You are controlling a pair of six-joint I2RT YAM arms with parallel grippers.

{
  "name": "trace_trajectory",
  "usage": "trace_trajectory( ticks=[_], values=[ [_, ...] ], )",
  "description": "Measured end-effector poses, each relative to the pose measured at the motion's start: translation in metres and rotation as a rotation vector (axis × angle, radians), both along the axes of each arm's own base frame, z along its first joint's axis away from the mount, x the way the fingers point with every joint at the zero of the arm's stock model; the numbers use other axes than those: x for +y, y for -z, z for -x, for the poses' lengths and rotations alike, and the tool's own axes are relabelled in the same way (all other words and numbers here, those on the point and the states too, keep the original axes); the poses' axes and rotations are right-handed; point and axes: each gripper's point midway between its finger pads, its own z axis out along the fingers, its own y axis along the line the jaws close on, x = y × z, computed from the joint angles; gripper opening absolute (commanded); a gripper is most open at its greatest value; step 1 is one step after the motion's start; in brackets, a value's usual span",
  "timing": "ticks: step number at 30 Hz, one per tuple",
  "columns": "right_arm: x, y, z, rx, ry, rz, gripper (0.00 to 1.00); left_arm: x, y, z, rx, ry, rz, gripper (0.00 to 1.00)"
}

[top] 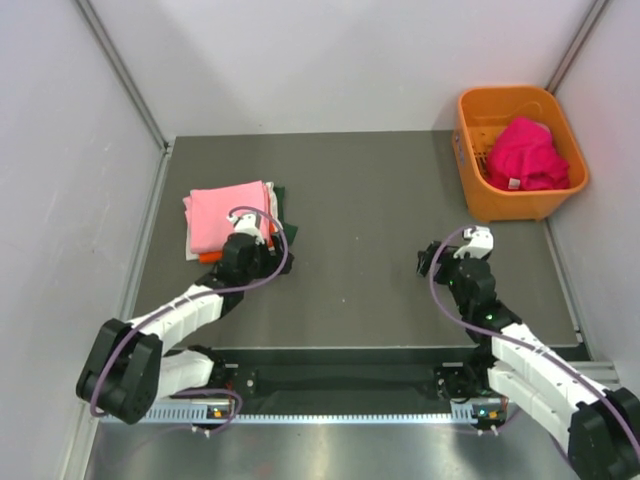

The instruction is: Fold and stack the t-shirts

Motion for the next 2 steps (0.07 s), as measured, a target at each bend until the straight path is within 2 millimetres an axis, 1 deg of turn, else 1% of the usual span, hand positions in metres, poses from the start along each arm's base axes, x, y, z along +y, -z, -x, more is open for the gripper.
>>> trace_trajectory(
  ticks=[2],
  values=[
    [-0.0004, 0.0009, -0.0001, 0.004, 0.004, 0.0, 1.0, 0.0004, -0.0008, 0.0001, -0.003, 0.0, -0.002, 0.83]
  ],
)
